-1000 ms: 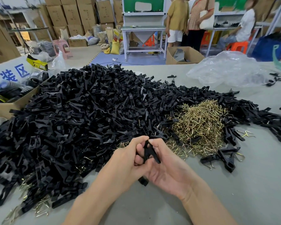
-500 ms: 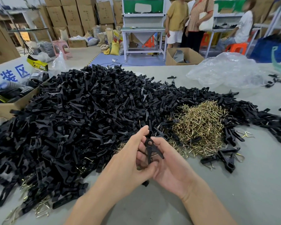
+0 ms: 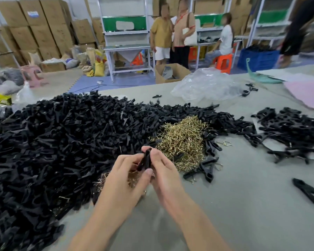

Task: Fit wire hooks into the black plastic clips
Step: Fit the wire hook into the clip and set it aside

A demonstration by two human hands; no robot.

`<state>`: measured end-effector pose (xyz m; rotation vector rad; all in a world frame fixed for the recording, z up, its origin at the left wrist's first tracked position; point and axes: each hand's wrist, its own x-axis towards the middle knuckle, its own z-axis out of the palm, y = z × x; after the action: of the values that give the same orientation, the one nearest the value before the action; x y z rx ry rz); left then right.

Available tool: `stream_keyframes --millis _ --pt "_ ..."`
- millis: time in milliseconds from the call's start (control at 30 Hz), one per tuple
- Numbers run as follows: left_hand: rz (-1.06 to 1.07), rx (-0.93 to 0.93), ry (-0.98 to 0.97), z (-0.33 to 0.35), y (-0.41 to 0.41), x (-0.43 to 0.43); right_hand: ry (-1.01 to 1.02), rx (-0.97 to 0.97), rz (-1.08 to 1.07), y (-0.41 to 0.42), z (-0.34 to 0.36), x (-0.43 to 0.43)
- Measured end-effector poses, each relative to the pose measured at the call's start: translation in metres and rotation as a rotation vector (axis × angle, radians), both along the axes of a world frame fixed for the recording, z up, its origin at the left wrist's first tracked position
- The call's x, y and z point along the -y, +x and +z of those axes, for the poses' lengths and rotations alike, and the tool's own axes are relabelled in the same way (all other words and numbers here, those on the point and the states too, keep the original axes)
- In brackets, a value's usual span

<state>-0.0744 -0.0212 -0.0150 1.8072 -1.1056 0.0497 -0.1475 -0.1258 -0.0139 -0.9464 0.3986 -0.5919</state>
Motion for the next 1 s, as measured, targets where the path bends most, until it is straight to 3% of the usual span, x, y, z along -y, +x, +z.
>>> stream_keyframes --millis 167,433,567,733,867,1000 --pt "-0.148 0.041 0.024 0.014 -0.05 0.065 -0.098 0.047 -0.212 -0.067 0.012 0.04" --pt "-0.362 -0.166 0.004 0.08 -0.154 0.26 0.158 0.065 -0.61 -0.171 0.03 0.13" --pt "-0.392 -0.181 0.102 0.116 -0.177 0.329 0.19 0.02 -0.644 -0.185 0.032 0.145" --pt "-0.392 0.102 0.155 0.086 -0.142 0.273 0.035 -0.025 -0.562 -0.159 0.036 0.129" --pt "-0.182 0.143 0.174 0.048 -0.076 0.163 -0.083 -0.068 -0.45 -0.112 0.029 0.082" --pt "0.066 0.252 0.252 0.012 -0.03 0.04 -0.388 -0.158 -0.311 -0.065 0.013 0.023"
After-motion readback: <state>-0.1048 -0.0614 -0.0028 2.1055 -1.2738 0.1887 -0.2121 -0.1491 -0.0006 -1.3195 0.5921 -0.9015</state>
